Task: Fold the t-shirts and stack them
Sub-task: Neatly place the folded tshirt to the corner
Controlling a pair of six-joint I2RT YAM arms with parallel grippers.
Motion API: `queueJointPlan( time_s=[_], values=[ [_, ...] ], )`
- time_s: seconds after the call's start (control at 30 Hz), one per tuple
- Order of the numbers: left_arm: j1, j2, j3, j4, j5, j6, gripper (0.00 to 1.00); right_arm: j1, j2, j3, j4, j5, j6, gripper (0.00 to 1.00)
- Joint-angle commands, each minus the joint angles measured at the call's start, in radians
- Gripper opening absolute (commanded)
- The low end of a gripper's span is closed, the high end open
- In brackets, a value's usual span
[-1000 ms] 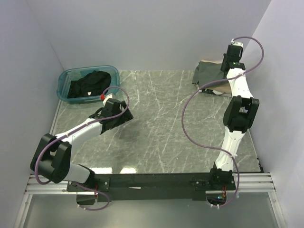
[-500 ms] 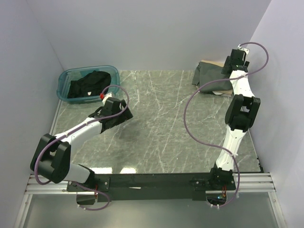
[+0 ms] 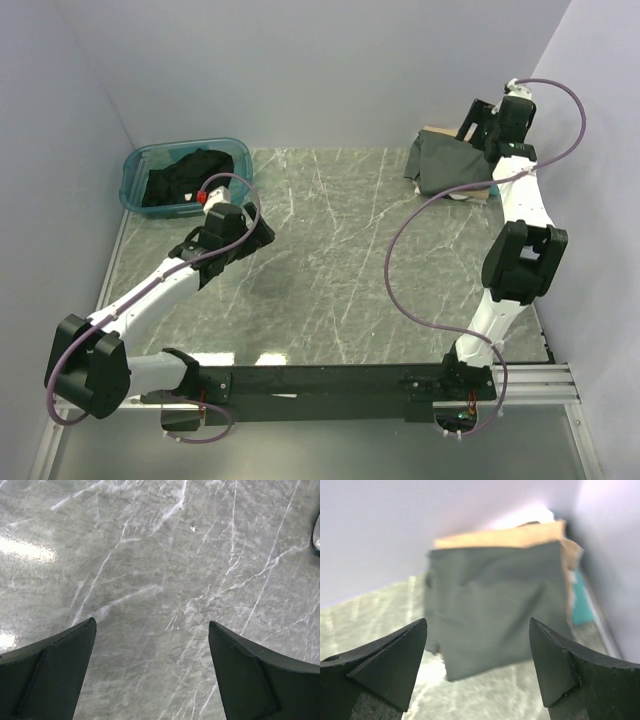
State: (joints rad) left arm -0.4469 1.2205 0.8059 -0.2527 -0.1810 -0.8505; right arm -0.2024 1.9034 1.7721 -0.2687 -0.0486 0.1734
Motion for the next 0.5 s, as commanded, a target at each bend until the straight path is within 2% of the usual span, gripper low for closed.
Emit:
queueJointPlan(
  time_s=[0.0,0.2,0.4,0.47],
  values=[
    [0.004,-0.026,-0.014,0.01,-0.009,0.011,0.99,0.008,0.043,0.015,0.056,-0.122,0.029,0.89],
    [0.004,-0.032,-0.027,0.012,-0.023,0.007,1.0,0.006,0.218,0.175,-0.01,-0.143,0.031,0.9],
    [0.004,-0.009,-0.014,-0.006,-0.051,0.004,0.99,-0.014,0.419,0.386,-0.092,-0.07,0.021,0.9],
    [0.004,0.0,-0.008,-0.01,-0.055,0.004,0.99,-0.028,0.451,0.383,-0.098,-0.066,0.021,0.9]
  ],
)
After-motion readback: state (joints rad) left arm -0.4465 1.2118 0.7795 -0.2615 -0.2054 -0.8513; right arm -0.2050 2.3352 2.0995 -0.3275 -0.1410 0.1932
